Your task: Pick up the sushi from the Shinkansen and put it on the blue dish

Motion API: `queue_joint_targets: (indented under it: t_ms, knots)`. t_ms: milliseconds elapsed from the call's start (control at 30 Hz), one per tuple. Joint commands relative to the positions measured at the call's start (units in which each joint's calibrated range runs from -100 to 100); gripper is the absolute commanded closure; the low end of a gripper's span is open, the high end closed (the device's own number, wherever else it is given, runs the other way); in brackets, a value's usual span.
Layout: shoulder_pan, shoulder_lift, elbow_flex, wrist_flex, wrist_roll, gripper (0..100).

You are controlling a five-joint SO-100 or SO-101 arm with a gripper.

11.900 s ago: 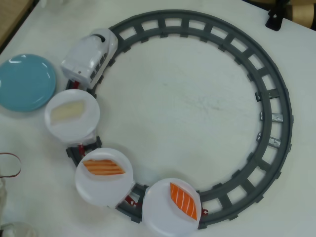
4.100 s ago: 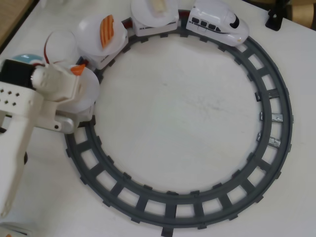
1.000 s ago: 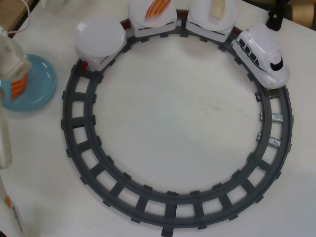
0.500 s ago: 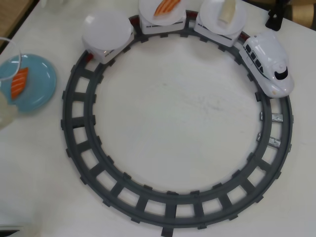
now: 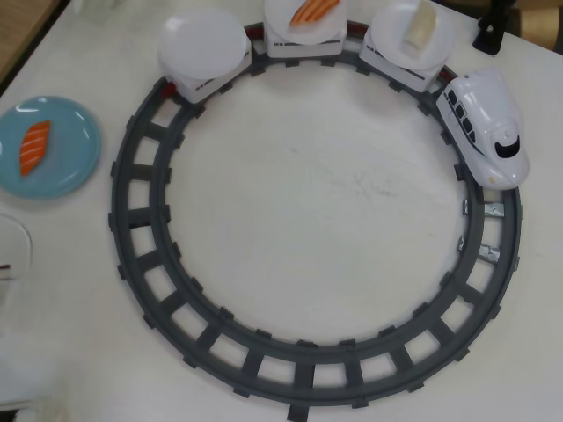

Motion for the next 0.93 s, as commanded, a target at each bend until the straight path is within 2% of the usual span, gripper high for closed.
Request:
queue_joint_targets:
  t_ms: [0, 67, 100, 533, 900]
  knots:
    - [-0.98, -12.61, 11.93, -6.47, -1.3, 88]
    - [-2.83, -17.42, 16.43, -8.68, -1.3, 97]
    - [-4.15, -19.82, 18.6, -9.19, -1.3, 98]
    - [-6.26, -41.72, 40.15, -10.55, -1.35, 97]
    - [-5.82, -42.8, 45.29, -11.23, -1.35, 97]
